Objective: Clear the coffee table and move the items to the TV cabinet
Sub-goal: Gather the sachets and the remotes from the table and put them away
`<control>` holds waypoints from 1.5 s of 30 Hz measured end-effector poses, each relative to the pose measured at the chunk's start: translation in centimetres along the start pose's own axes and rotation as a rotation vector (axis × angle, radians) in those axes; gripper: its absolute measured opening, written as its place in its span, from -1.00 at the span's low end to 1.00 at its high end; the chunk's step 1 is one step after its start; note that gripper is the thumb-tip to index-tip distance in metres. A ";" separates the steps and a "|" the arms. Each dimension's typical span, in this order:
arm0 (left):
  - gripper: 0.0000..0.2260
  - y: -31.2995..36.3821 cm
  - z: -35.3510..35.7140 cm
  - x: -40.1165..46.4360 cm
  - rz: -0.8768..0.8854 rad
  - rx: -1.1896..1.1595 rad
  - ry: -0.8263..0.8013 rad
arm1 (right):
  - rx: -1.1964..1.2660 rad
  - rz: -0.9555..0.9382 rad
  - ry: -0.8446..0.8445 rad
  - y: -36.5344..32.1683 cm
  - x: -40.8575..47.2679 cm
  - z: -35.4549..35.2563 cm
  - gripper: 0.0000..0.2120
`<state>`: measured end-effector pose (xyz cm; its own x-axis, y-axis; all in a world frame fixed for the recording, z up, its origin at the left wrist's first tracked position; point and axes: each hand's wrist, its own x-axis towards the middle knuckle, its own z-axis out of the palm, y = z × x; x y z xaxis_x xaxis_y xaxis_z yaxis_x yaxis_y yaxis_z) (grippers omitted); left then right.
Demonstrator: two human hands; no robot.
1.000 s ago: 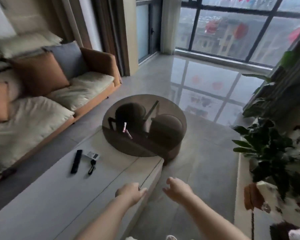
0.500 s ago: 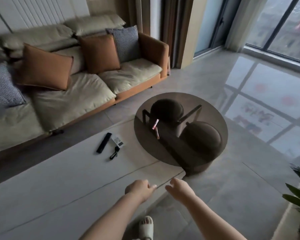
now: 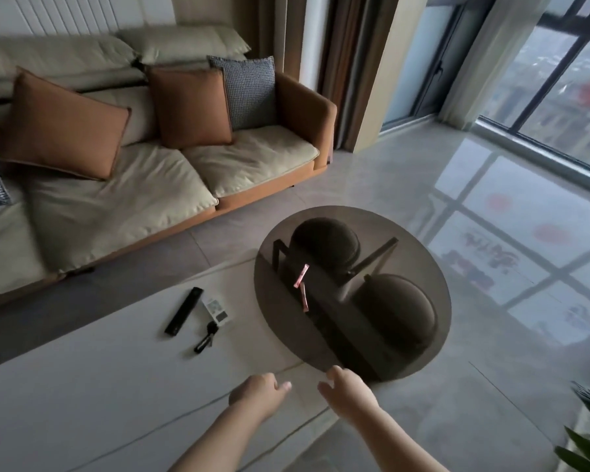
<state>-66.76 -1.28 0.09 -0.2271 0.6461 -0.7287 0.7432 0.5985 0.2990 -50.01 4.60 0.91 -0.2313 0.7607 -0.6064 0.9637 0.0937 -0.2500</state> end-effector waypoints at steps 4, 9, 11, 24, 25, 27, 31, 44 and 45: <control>-0.59 0.9 -1.8 3.2 0.010 -0.043 -0.013 | -0.062 0.016 -0.041 -0.8 3.7 -0.6 -0.64; -0.60 2.6 -4.9 9.5 0.042 -0.091 0.042 | -0.076 -0.019 -0.036 -2.8 11.0 -2.2 -0.66; -0.58 3.2 -5.7 12.7 0.041 -0.108 0.075 | -0.051 -0.024 -0.042 -3.4 14.6 -2.5 -0.66; -0.59 7.0 -3.4 34.5 -0.010 -0.154 0.119 | -0.020 -0.033 -0.035 -0.7 36.5 -0.1 -0.73; -0.59 7.4 -3.1 35.8 -0.006 -0.162 0.124 | -0.009 -0.029 -0.034 -0.6 37.8 0.2 -0.74; -0.60 7.9 -2.6 38.1 0.009 -0.166 0.148 | 0.004 -0.032 -0.026 -0.4 39.9 0.8 -0.75; -0.63 8.6 -2.0 41.7 0.019 -0.165 0.227 | 0.034 -0.008 0.026 -0.2 43.0 2.5 -0.80; -0.74 10.0 -2.0 48.1 -0.110 -0.083 0.346 | -0.036 0.010 0.093 0.7 45.5 4.6 -0.88; -0.74 10.1 -1.9 48.6 -0.116 -0.074 0.347 | -0.038 0.010 0.090 0.9 45.7 4.3 -0.87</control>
<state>-71.44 37.06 -31.13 -0.5169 0.6864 -0.5116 0.6552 0.7018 0.2796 -60.30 36.63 -30.27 -0.2107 0.8164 -0.5377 0.9706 0.1094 -0.2143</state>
